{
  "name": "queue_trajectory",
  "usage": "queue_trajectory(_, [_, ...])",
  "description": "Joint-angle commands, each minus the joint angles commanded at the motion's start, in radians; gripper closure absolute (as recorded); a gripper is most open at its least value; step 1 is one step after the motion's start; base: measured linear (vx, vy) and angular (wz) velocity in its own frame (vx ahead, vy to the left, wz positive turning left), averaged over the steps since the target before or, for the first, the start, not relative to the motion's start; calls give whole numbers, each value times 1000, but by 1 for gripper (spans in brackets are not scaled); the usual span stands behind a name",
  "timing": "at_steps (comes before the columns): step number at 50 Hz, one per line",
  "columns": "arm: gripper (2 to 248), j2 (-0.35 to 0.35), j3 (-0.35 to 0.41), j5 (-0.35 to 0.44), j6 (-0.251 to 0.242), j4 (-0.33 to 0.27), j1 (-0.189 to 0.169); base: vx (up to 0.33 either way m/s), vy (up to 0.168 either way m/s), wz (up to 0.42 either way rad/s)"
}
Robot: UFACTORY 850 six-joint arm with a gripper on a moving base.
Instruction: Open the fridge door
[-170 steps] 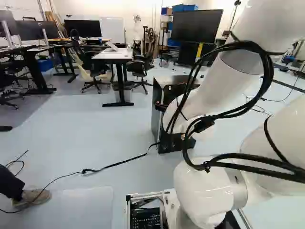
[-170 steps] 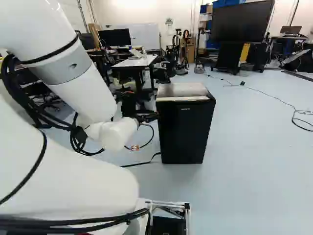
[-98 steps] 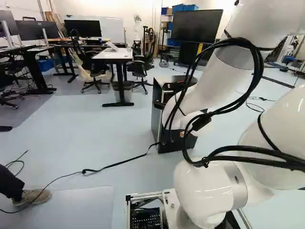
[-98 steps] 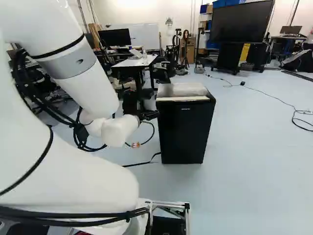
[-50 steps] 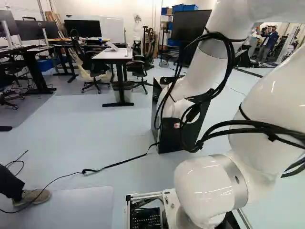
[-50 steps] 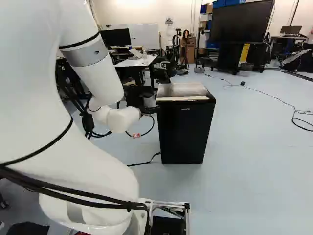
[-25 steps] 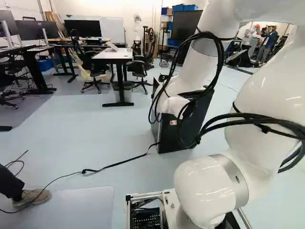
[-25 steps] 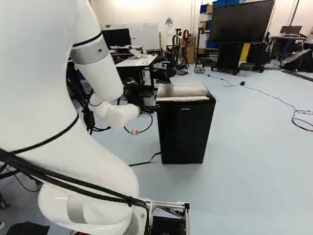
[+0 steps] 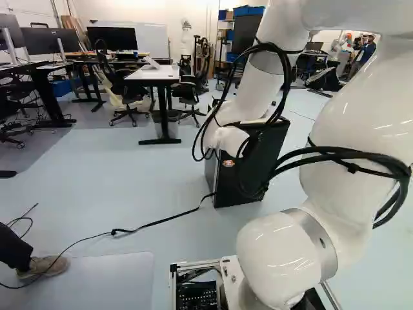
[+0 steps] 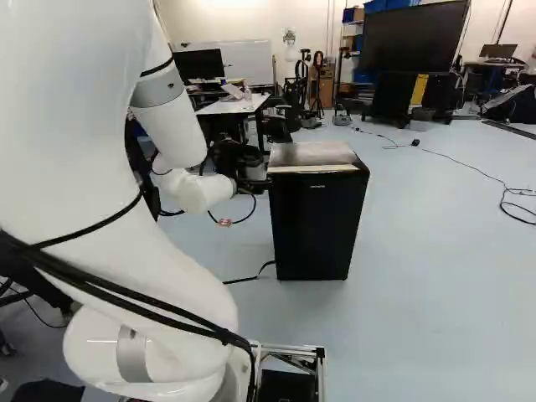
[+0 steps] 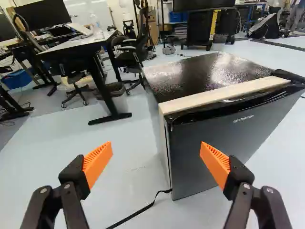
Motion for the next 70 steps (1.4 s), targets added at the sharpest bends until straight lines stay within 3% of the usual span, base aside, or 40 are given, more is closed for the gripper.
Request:
queue_trajectory(43, [3,-111,-122,0,0,281,107,0,0,0])
queue_trajectory(70, [3,-188,-212,15,0,469,152,0,0,0])
